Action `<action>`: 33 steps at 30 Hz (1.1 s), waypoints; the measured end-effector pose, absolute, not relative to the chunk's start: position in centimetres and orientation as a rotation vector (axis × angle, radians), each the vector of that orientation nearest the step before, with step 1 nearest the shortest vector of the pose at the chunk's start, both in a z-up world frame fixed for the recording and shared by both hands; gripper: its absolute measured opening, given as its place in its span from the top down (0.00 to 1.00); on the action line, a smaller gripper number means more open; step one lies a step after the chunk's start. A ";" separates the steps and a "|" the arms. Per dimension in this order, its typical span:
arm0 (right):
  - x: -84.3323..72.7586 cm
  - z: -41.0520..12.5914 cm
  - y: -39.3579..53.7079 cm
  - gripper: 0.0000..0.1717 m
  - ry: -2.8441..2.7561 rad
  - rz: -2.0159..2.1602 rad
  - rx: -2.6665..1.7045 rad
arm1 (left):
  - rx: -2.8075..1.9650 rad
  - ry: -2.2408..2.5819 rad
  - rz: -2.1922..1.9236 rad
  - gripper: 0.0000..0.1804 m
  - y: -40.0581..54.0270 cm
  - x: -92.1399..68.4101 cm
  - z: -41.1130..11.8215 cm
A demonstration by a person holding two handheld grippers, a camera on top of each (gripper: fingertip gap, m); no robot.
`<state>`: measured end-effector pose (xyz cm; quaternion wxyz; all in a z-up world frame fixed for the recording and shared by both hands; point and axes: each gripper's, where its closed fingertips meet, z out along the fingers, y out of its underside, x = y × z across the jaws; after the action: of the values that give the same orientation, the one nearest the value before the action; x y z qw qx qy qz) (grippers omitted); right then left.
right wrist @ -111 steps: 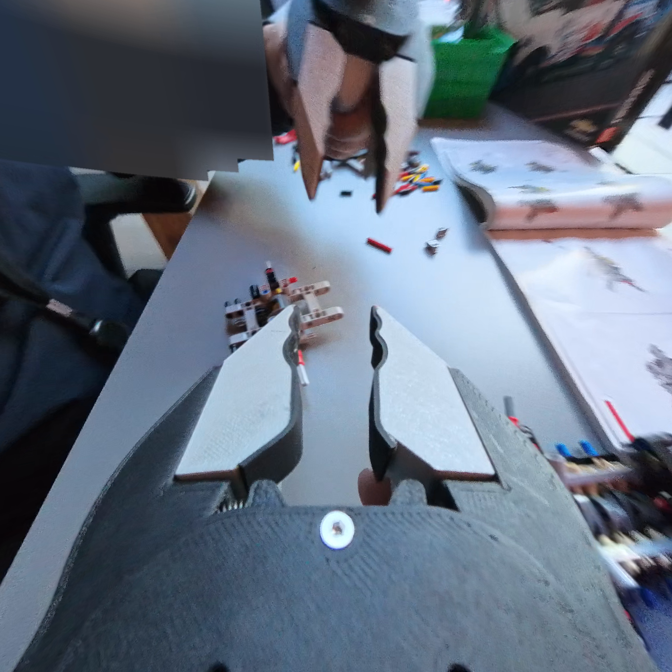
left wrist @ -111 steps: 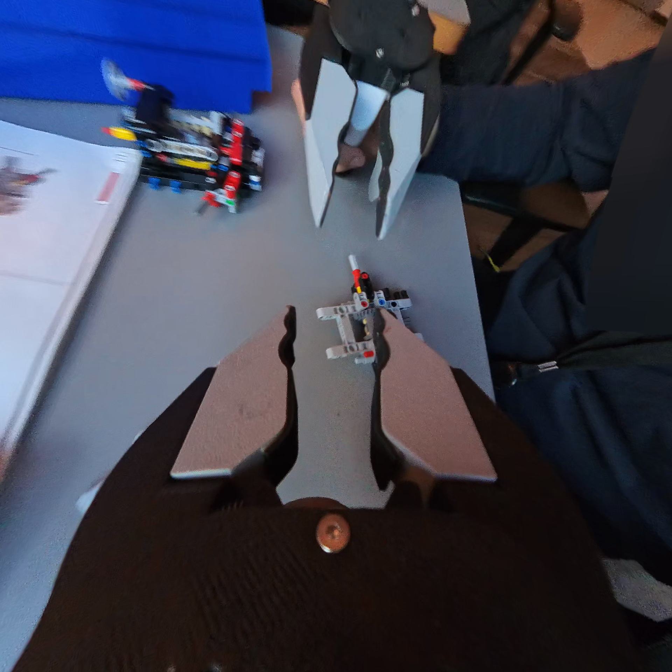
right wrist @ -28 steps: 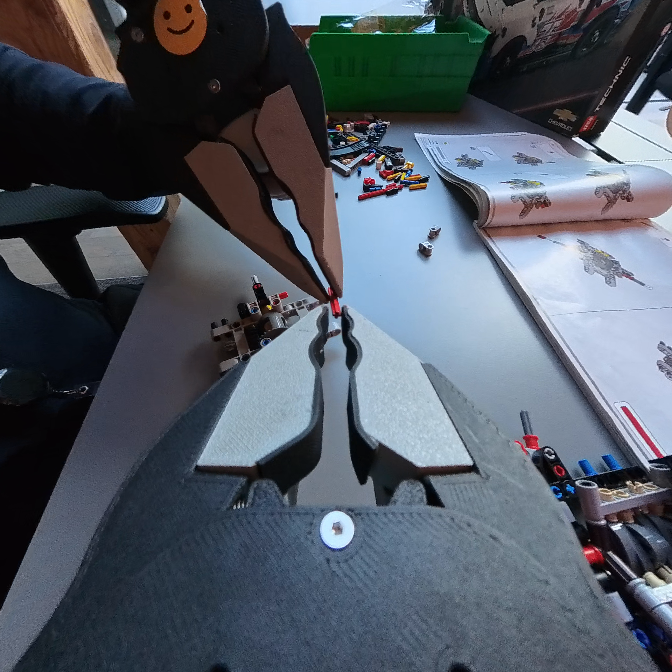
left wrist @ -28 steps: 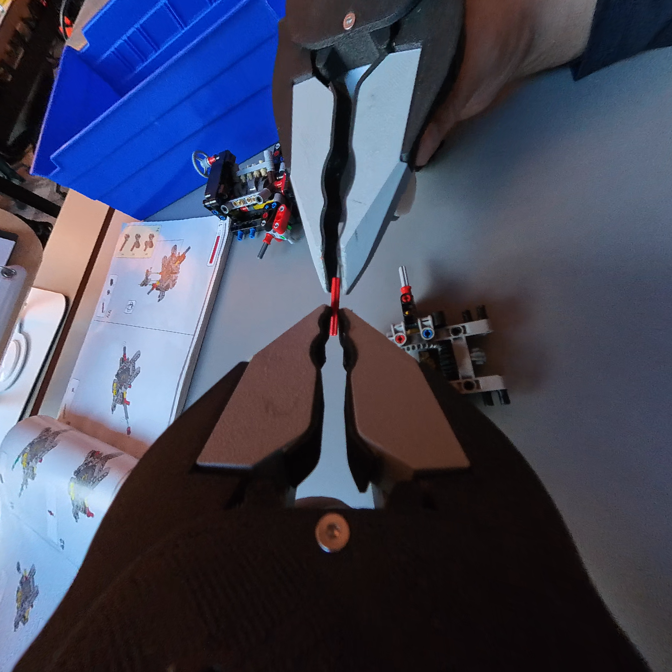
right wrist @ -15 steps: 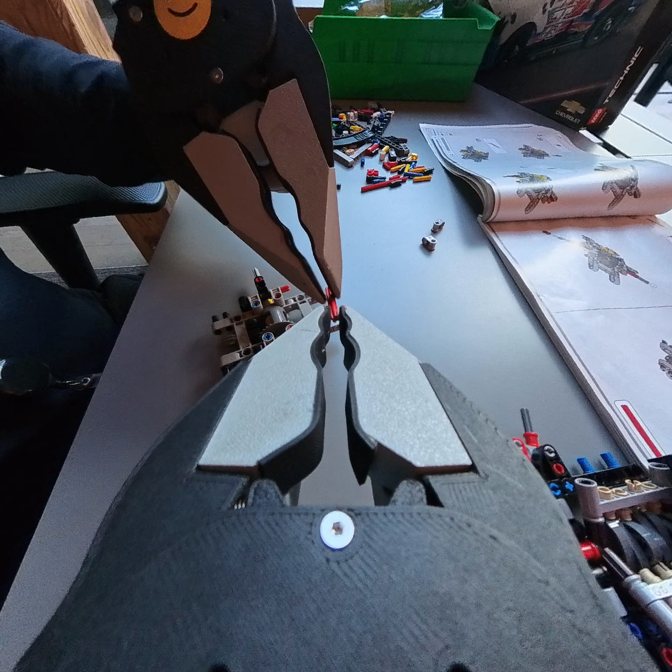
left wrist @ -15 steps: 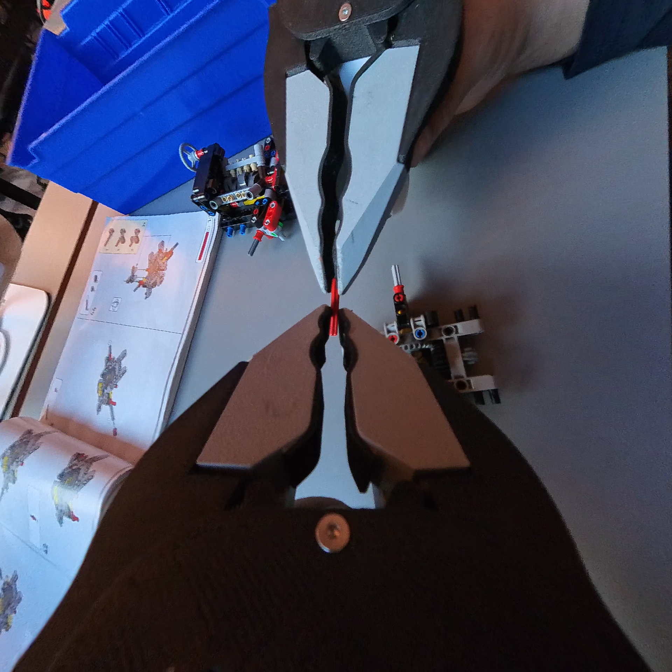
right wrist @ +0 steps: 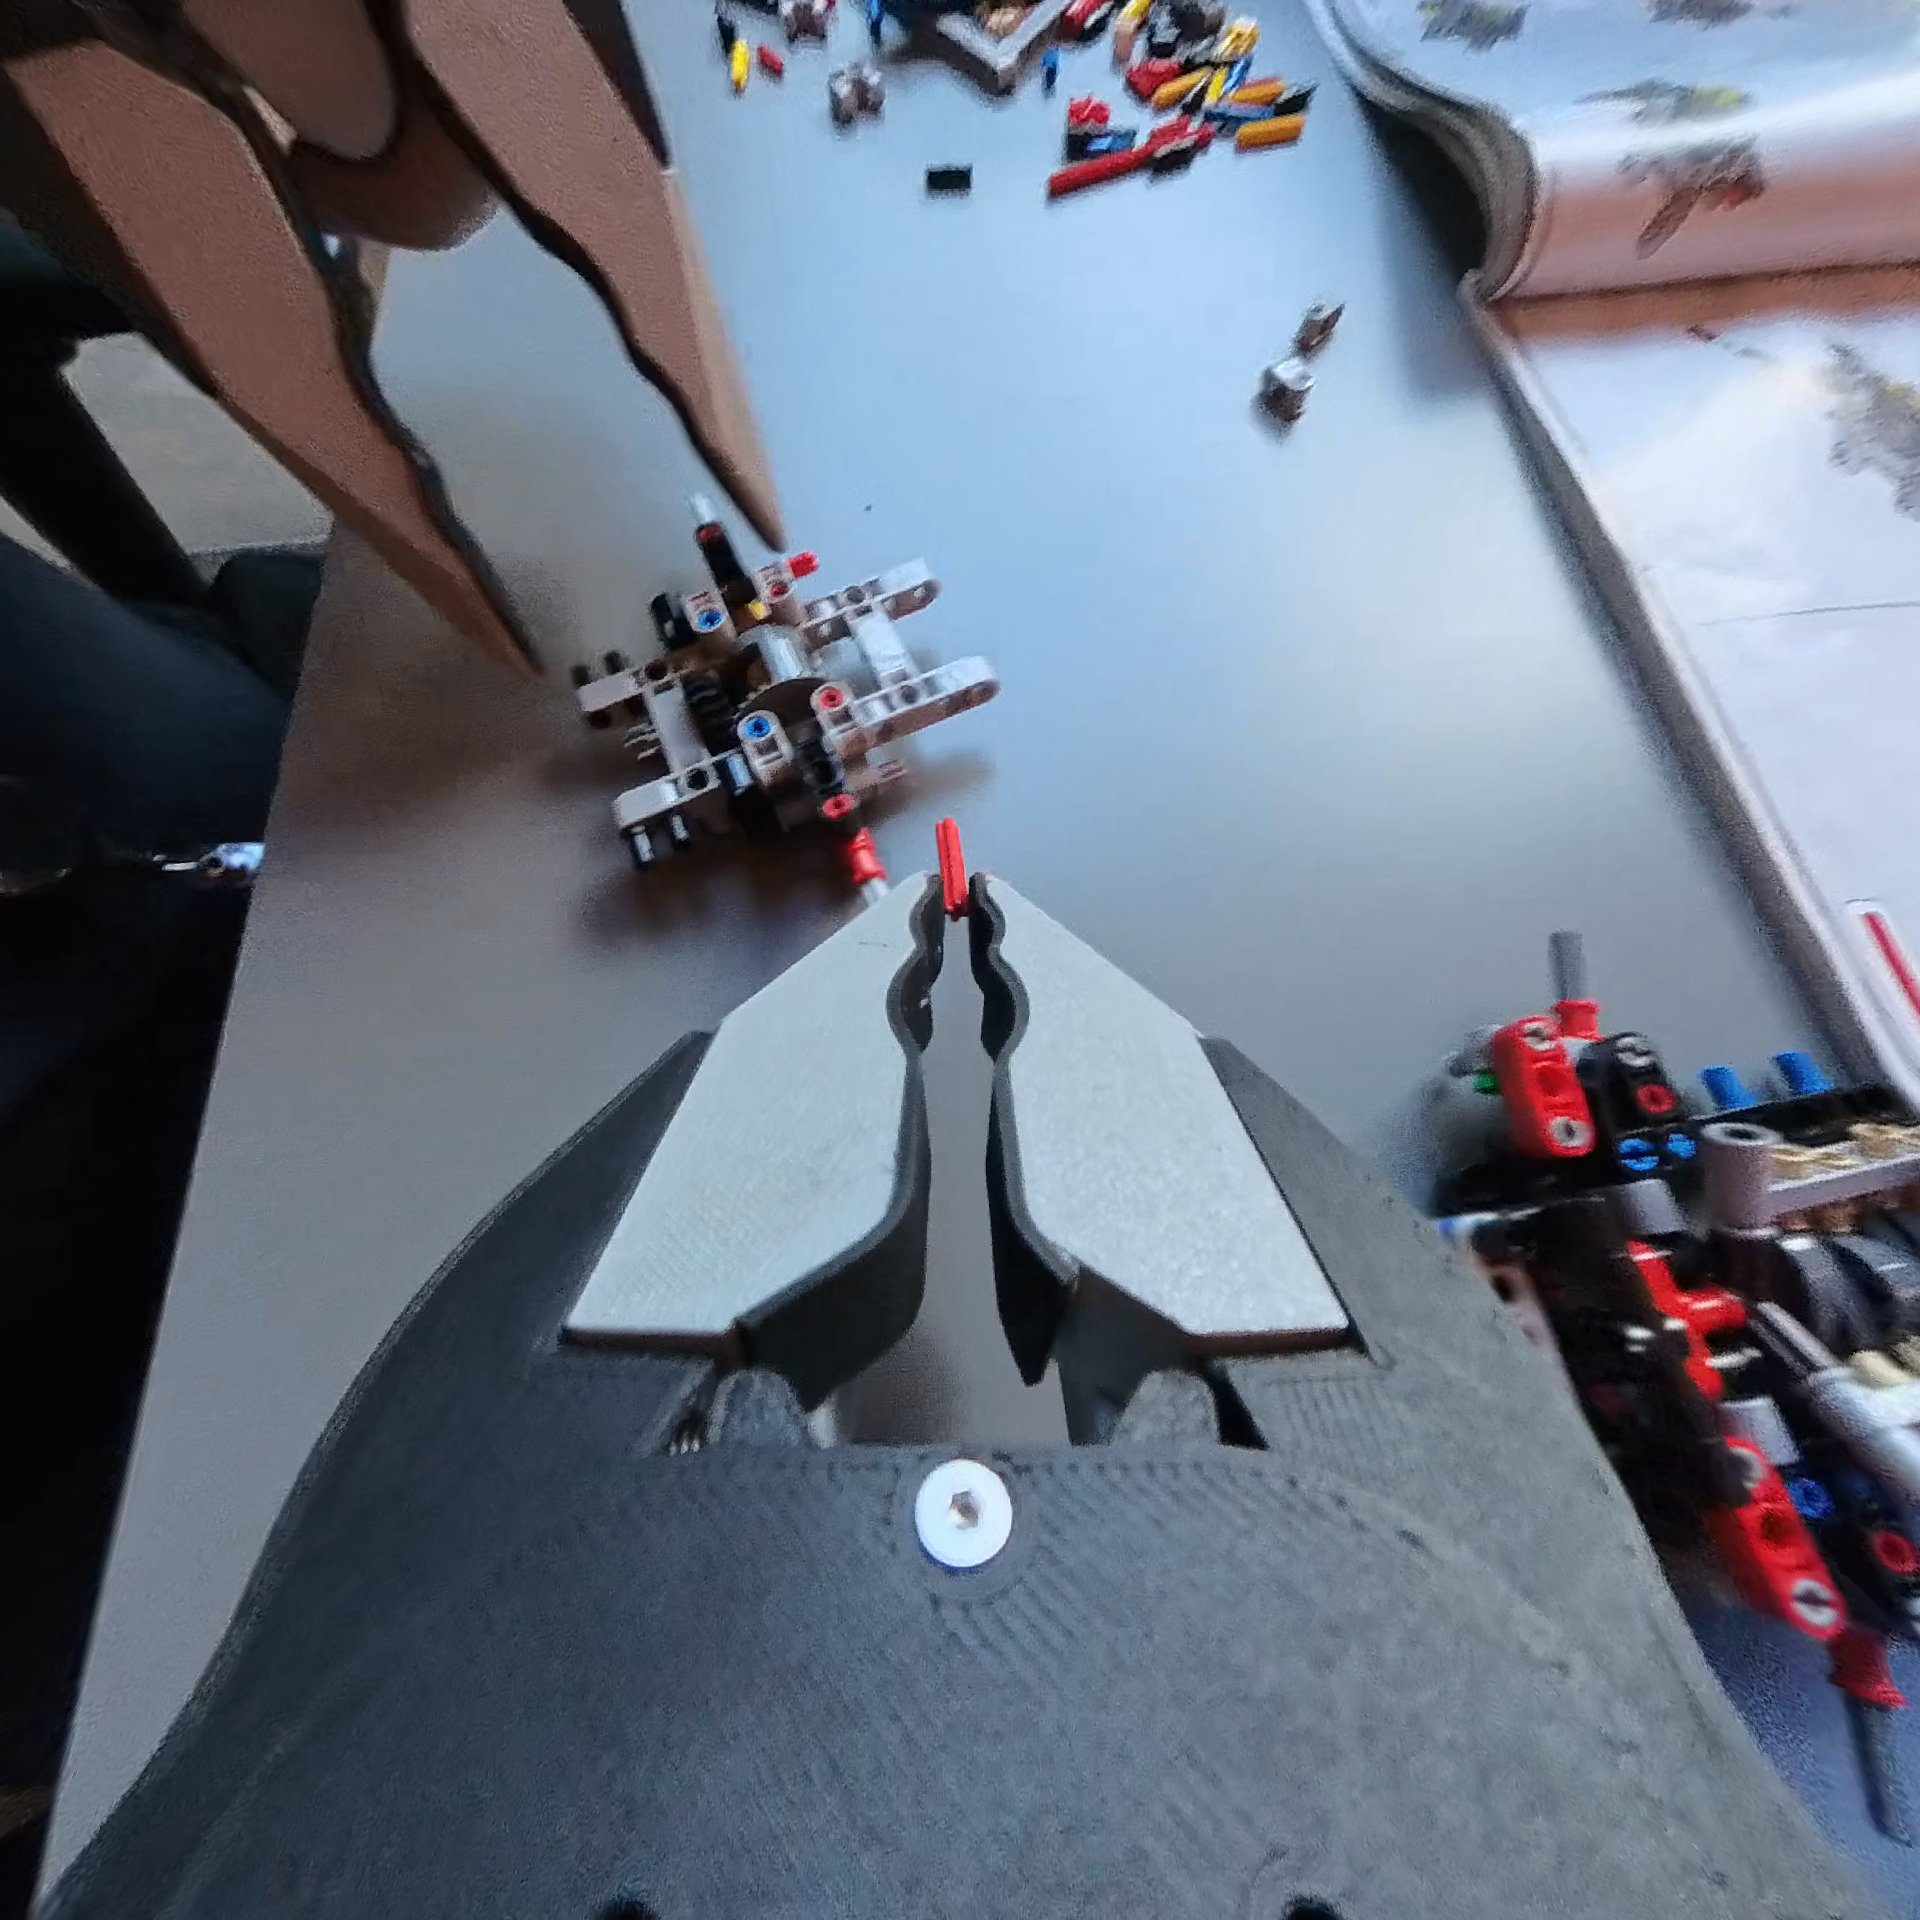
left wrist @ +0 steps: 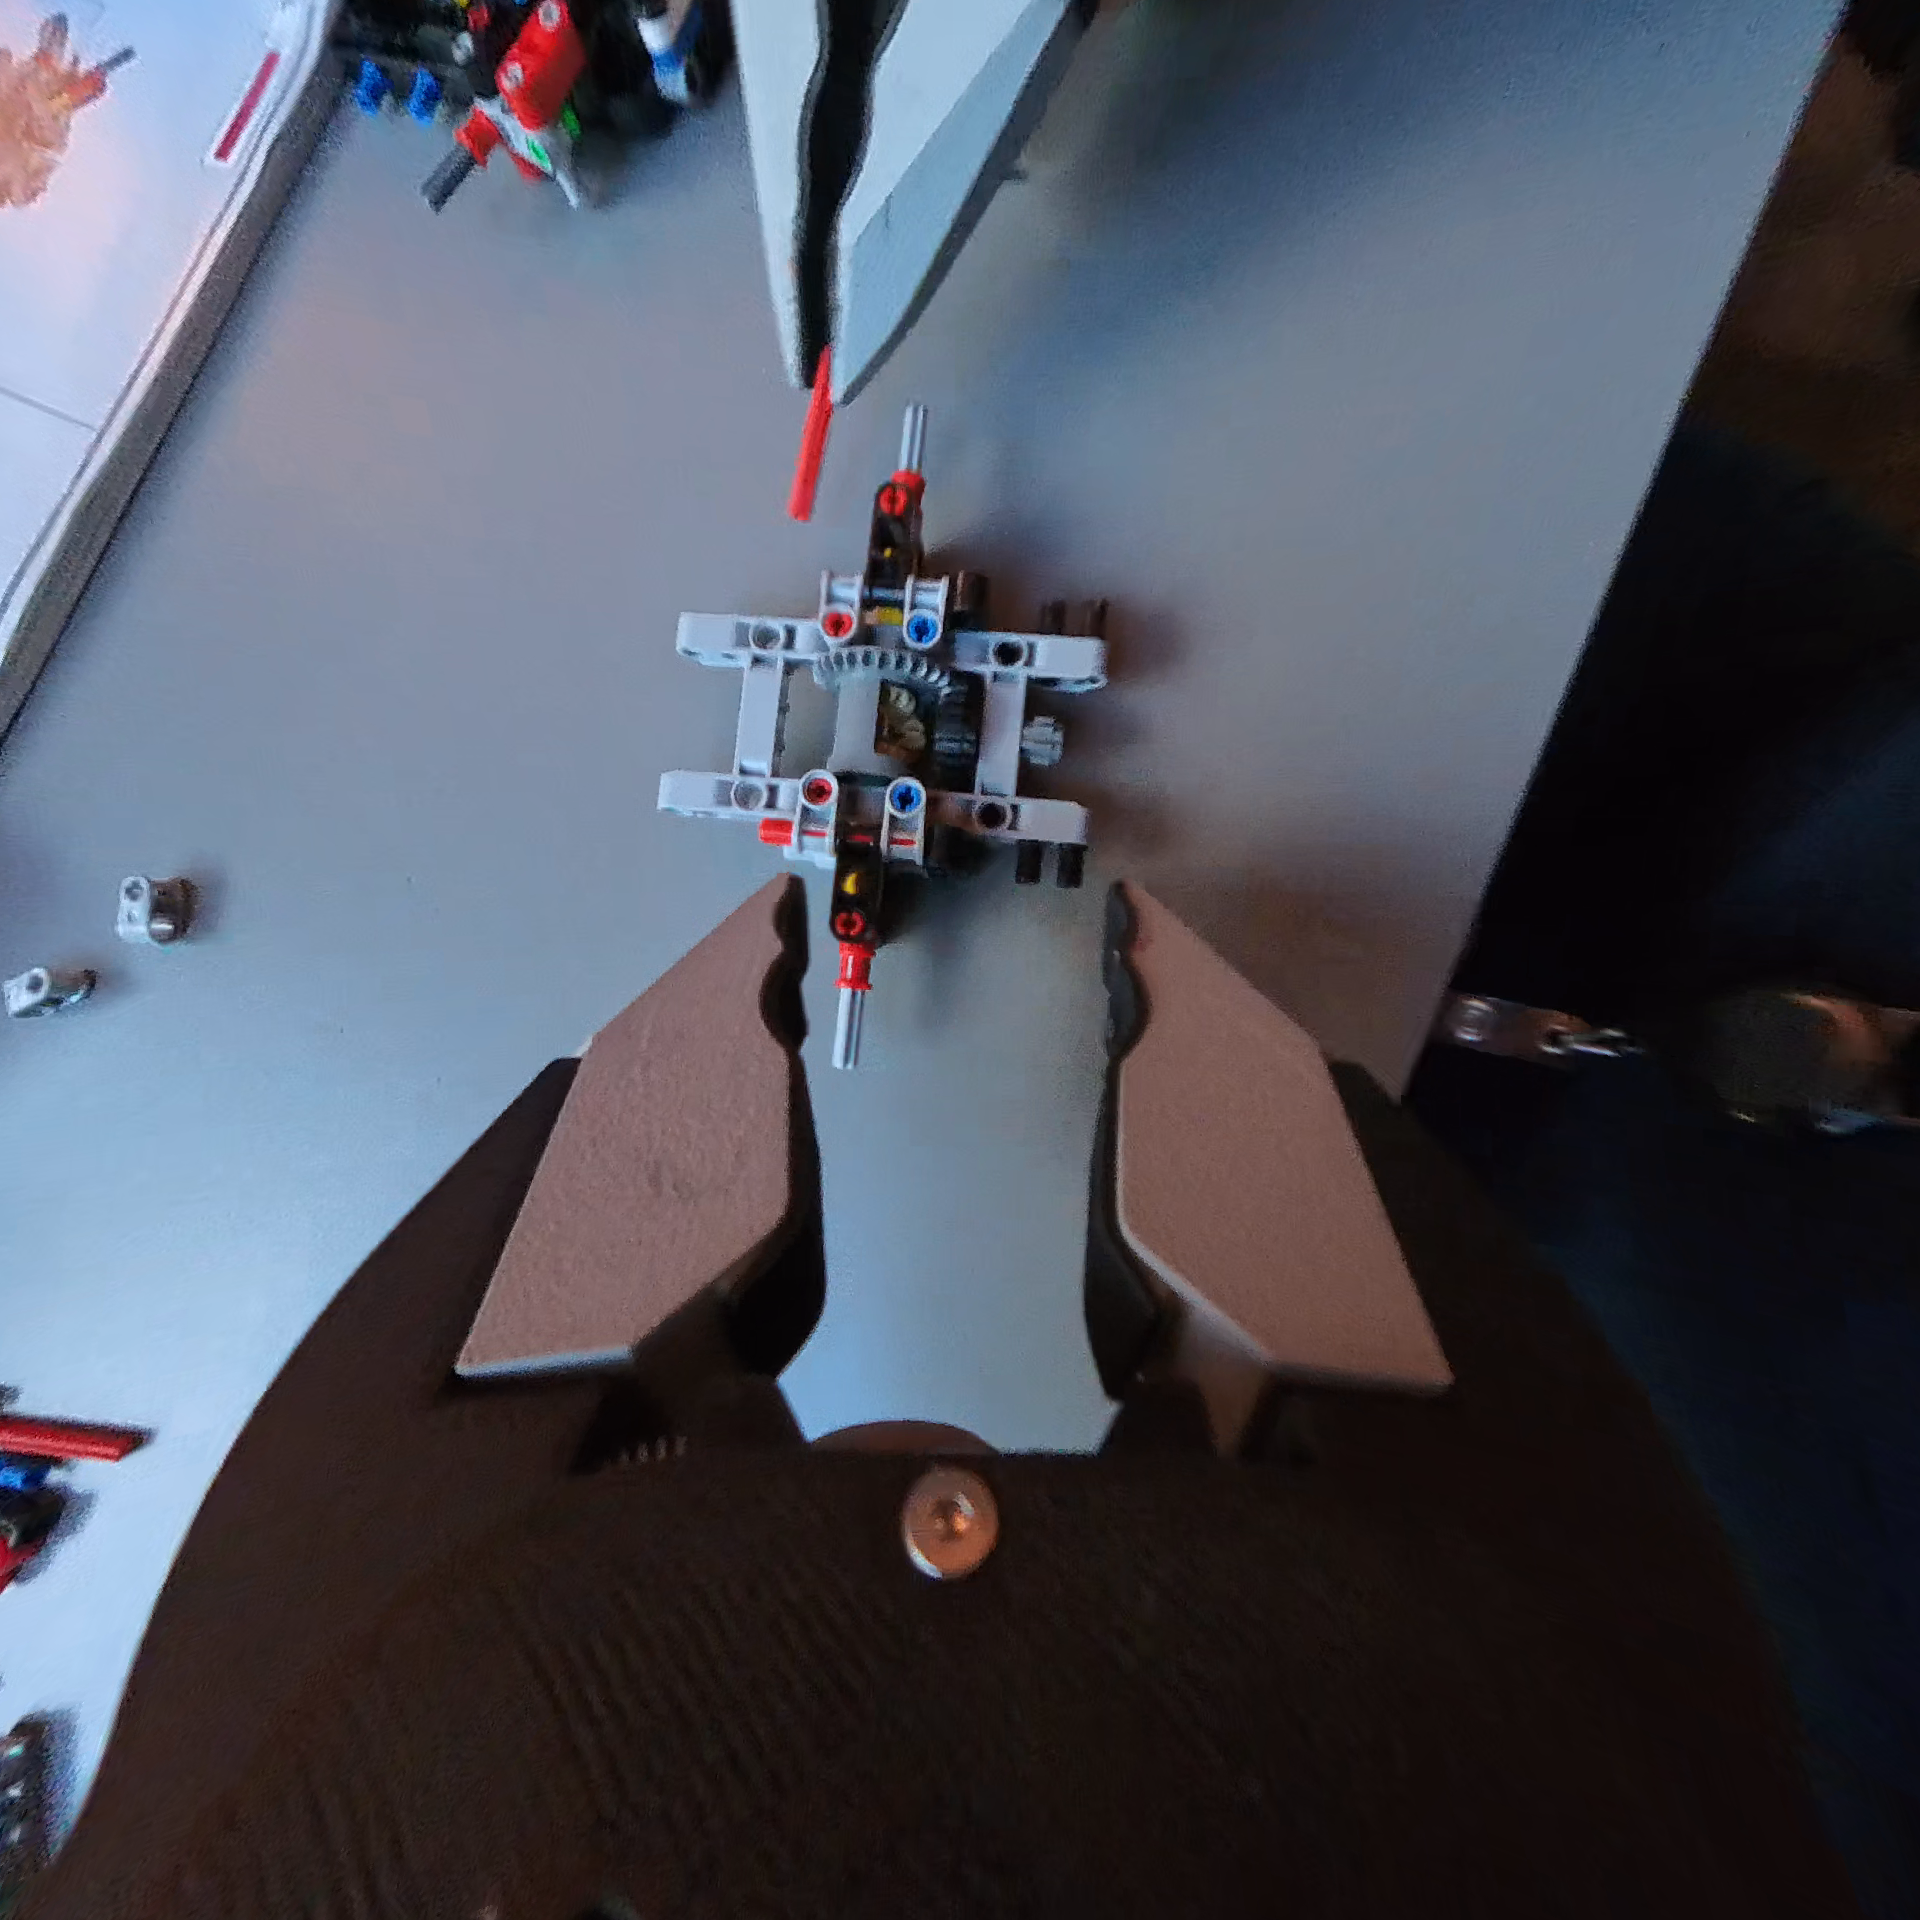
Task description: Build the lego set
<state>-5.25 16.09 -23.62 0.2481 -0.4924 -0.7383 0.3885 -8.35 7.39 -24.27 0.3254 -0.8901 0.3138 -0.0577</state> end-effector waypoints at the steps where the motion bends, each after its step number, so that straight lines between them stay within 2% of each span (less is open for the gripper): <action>1: -4.9 -24.0 15.6 0.99 -2.035 1.055 -1.352 | -2.342 0.819 -0.114 0.68 7.5 -8.5 -24.8; 9: -2.3 -24.0 10.8 0.99 -2.100 1.096 -1.356 | -2.317 0.735 0.148 0.69 8.8 -14.1 -24.8; 12: -1.5 -23.7 11.0 0.99 -2.073 1.044 -1.358 | -2.341 0.666 0.043 0.69 8.3 -14.7 -25.0; 17: -0.7 -22.8 11.6 0.99 -1.956 1.087 -1.341 | -2.299 0.649 -0.045 0.77 7.1 -14.0 -24.1; 21: -1.1 -19.7 10.9 0.99 -1.821 1.278 -1.169 | -2.225 0.682 -0.156 0.83 6.5 -11.3 -22.8; 24: -1.1 -17.8 10.6 1.00 -1.738 1.391 -1.071 | -2.150 0.740 -0.249 0.84 6.6 -8.2 -21.5; 31: -1.2 -17.3 9.6 1.00 -1.737 1.422 -0.997 | -1.988 0.865 -0.486 0.88 8.2 -1.7 -18.2; 33: -1.2 -17.4 9.3 1.00 -1.752 1.411 -0.981 | -1.981 0.877 -0.508 0.92 8.7 -1.1 -18.3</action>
<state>-1.19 9.28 -17.43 0.3370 -0.3765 -0.6720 0.5414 -1.12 8.73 -18.28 0.4425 -0.7984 0.3533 -0.2049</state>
